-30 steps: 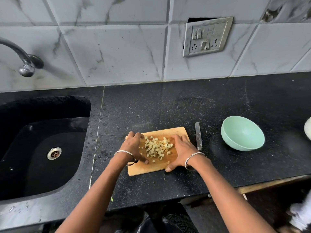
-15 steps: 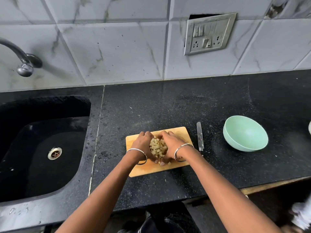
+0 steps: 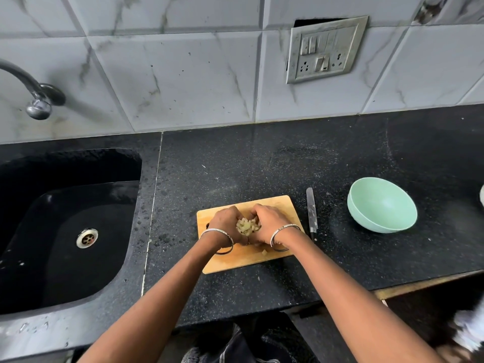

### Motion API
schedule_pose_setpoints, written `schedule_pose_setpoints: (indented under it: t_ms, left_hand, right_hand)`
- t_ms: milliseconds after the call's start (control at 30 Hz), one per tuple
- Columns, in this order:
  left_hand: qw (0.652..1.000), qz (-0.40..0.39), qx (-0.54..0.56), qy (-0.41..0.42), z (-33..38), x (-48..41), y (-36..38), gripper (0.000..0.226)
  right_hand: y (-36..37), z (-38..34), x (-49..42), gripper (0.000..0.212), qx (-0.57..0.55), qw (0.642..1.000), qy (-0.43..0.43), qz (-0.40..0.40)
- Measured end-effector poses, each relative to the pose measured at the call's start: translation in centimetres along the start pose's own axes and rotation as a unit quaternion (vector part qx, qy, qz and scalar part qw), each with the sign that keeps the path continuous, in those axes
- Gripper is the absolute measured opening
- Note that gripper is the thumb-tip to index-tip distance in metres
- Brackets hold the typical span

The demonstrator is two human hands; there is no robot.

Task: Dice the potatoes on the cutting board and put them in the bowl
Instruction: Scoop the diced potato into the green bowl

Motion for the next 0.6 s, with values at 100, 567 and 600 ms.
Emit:
schedule_pose_setpoints:
  t_ms: [100, 567, 600]
  left_hand:
    - [0.998, -0.035, 0.045, -0.022, -0.2, -0.1, 0.2, 0.061]
    - [0.968, -0.154, 0.196, -0.041, 1.5, 0.0, -0.8, 0.039]
    - [0.967, -0.155, 0.2, -0.041, 1.7, -0.1, -1.0, 0.041]
  right_hand:
    - [-0.3, 1.0, 0.1, 0.054, -0.081, 0.996, 0.039, -0.011]
    - [-1.0, 1.3, 1.4, 0.039, -0.395, 0.91, 0.084, -0.099]
    - [-1.3, 1.3, 1.3, 0.037, -0.398, 0.908, 0.08, -0.099]
Point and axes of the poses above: each hand's wrist, its own x-axis away from the middle knuckle, its own y-axis out of the palm, z = x × y, the point moved 10 cm from there along -x, towards the middle knuckle, and after that the axes turned 7 degrees about -x, right-handed, at the moved point
